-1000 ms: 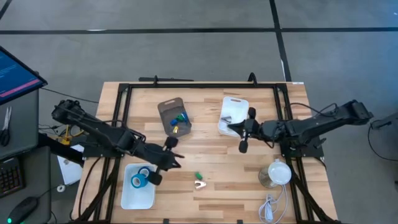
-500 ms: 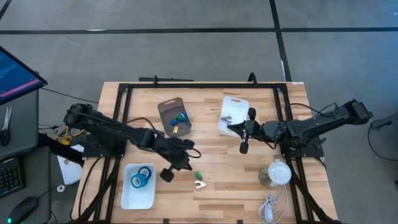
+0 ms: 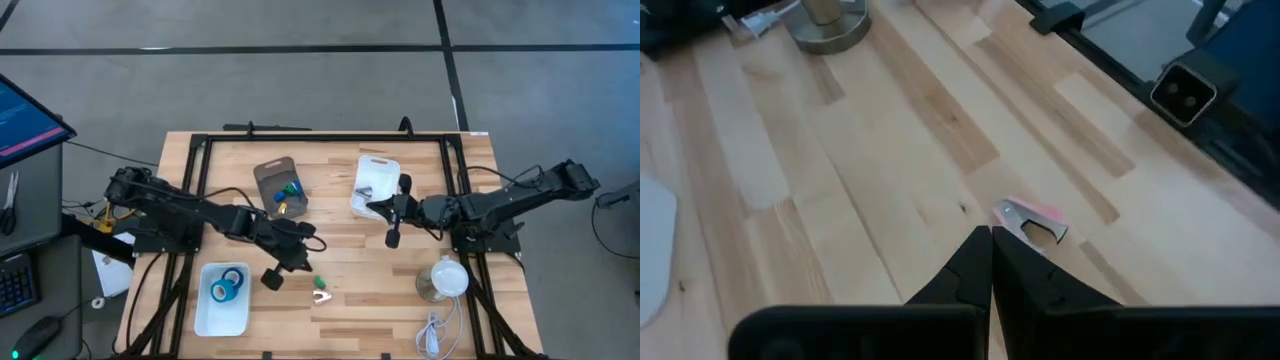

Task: Pick and place Stapler, Stapler remover, tape
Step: Put the green stapler into the black bin

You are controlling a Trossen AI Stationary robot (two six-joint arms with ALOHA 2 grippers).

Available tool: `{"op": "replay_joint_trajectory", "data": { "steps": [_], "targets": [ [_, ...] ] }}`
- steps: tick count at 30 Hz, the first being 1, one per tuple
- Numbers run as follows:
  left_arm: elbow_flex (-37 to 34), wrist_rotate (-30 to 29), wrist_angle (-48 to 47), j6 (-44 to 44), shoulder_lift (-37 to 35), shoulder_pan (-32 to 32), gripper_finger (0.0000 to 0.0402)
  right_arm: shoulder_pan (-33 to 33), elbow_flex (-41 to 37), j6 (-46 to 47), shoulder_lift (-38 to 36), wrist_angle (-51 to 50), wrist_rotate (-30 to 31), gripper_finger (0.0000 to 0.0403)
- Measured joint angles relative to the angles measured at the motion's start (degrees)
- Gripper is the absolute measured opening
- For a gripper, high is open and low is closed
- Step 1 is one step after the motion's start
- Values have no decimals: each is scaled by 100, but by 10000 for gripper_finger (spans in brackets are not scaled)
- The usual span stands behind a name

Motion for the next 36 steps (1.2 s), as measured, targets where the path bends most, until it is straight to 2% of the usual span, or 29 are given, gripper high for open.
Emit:
{"op": "replay_joint_trajectory", "data": {
  "steps": [11,15,23,29,36],
  "targets": [
    [-30,-3,-39,785,195,240,2,-2,0,17,0,-129,1,0],
    [-59,296,-39,781,272,238,2,-2,1,18,2,-218,1,0],
    [-57,425,662,784,924,70,3,-13,2,19,0,-304,2,0],
    [-56,386,1040,781,1376,45,29,-13,0,20,2,-406,2,0],
    [-53,360,1218,784,1333,30,68,-15,2,61,2,-428,2,0]
  ]
}}
